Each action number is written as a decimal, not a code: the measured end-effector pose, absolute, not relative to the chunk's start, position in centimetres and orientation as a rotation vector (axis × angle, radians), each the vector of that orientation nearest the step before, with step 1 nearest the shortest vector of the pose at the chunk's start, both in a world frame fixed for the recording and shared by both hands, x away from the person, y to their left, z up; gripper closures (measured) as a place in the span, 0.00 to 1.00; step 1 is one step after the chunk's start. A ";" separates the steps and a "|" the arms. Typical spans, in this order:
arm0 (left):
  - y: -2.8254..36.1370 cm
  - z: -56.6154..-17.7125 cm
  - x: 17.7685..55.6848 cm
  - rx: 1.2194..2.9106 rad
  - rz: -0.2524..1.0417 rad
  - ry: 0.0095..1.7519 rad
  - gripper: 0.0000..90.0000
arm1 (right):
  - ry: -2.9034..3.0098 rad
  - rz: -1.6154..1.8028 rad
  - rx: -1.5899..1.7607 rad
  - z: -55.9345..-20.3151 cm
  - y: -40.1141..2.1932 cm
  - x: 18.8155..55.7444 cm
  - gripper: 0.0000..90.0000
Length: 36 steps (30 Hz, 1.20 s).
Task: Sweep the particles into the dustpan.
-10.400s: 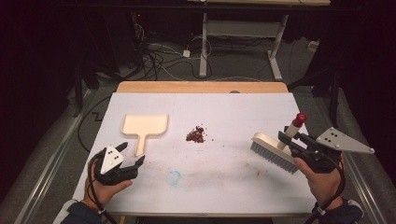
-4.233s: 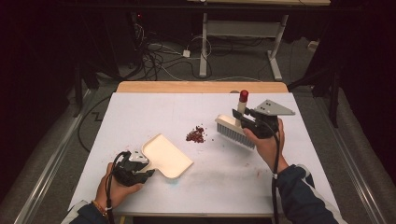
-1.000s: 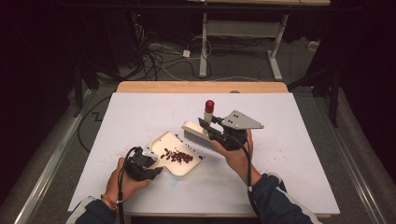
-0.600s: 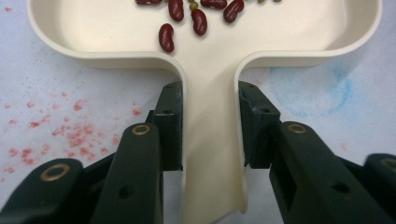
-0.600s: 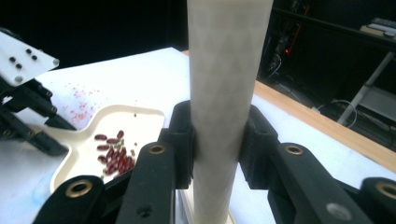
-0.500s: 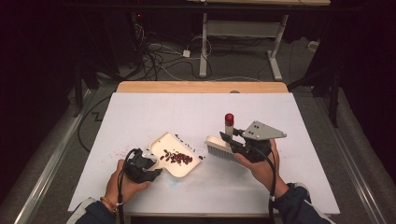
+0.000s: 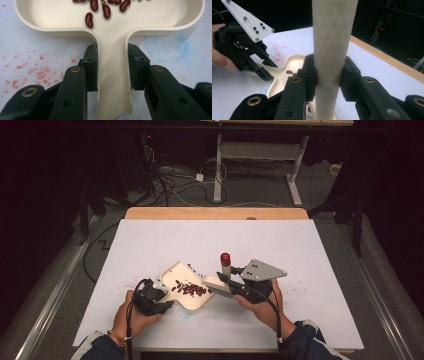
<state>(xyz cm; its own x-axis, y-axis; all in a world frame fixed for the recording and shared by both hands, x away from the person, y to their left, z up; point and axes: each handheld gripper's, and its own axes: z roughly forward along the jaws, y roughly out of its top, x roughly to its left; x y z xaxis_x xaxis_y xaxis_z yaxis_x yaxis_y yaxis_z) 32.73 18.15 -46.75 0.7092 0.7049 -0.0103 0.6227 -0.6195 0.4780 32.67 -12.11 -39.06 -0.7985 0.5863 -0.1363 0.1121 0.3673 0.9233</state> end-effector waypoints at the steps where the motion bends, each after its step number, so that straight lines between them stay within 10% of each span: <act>1: 18.1 -46.7 32.6 2.466 0.248 1.017 0.71 | 2.185 1.430 0.602 -39.2 -11.9 32.7 0.78; 17: 18.3 -46.8 32.6 2.460 0.233 1.016 0.71 | 2.171 1.545 0.559 -38.1 -12.9 32.8 0.78; 36: 18.7 -46.9 32.8 2.452 0.206 1.016 0.71 | 1.928 1.464 0.658 -40.3 -8.3 42.2 0.78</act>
